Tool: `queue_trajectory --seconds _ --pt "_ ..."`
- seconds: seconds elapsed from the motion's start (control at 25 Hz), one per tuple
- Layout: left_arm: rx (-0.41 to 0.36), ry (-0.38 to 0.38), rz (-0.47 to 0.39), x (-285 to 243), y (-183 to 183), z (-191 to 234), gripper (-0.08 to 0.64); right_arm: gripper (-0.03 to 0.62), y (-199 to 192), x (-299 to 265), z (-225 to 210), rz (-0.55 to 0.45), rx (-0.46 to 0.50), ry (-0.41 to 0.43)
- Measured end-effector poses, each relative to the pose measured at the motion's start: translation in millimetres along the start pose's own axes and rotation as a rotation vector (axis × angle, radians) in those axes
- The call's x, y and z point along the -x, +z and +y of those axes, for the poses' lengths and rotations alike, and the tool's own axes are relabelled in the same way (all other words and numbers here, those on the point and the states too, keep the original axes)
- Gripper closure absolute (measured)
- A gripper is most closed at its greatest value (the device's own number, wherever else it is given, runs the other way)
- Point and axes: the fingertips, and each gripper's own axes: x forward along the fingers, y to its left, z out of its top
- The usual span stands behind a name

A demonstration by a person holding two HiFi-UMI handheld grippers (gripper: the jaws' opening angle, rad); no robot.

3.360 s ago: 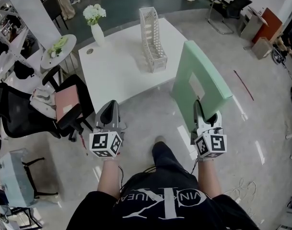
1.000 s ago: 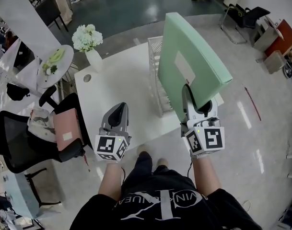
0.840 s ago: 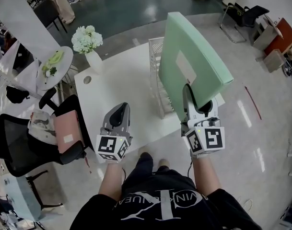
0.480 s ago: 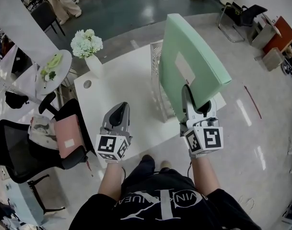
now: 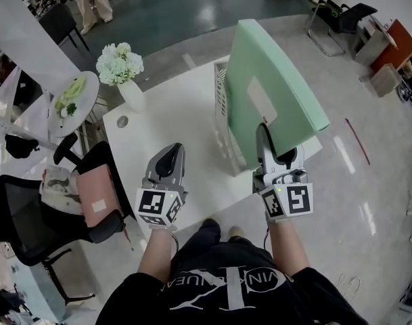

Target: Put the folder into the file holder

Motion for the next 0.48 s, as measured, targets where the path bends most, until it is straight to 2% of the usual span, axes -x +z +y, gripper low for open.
queue_trajectory --seconds 0.28,0.48 --pt "0.003 -0.019 0.008 -9.6 -5.5 0.9 0.56 0.405 -3.3 -2.1 0.3 -0.033 0.004 0.005" --pt "0.004 -0.029 0.014 -11.9 -7.6 2.2 0.56 0.405 -15.3 -3.9 0.9 -0.02 0.0 -0.01"
